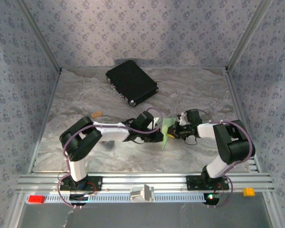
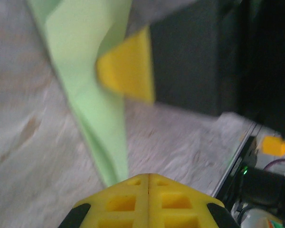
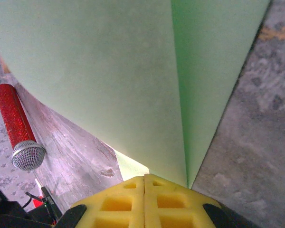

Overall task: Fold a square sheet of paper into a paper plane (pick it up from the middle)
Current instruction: Fold the wing for the fifth time at the center of the table.

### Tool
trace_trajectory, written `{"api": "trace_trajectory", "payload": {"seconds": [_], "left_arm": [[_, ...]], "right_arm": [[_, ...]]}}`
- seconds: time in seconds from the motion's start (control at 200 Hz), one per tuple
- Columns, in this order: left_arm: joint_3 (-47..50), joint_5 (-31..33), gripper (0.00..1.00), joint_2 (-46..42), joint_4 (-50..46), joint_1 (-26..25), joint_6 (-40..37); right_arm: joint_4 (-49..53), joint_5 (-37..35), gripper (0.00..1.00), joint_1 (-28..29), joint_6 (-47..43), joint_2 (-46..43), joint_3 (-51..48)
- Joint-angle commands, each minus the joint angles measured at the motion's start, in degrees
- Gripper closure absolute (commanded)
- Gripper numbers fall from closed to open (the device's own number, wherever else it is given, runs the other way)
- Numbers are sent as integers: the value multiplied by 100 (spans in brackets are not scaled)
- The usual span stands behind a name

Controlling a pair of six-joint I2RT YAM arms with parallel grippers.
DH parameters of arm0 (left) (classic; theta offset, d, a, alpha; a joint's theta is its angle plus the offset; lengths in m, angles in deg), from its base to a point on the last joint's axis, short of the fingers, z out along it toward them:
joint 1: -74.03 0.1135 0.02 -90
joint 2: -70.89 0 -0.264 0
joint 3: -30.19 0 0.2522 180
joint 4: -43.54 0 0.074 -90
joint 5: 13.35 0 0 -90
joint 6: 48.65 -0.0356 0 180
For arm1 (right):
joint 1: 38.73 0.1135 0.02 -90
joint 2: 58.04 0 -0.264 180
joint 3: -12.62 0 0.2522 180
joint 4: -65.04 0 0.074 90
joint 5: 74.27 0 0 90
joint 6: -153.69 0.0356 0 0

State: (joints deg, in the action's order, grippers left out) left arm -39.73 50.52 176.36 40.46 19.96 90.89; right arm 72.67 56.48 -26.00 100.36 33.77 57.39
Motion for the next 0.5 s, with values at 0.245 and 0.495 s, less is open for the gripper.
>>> {"api": "trace_trajectory", "payload": {"seconds": [0.245, 0.495], "left_arm": [[-714, -86, 96, 820, -52, 115, 59], [-703, 7, 97, 978, -433, 115, -148]], "right_arm": [[210, -517, 93, -87, 156, 109, -165], [115, -447, 92, -78, 234, 136, -163]]}}
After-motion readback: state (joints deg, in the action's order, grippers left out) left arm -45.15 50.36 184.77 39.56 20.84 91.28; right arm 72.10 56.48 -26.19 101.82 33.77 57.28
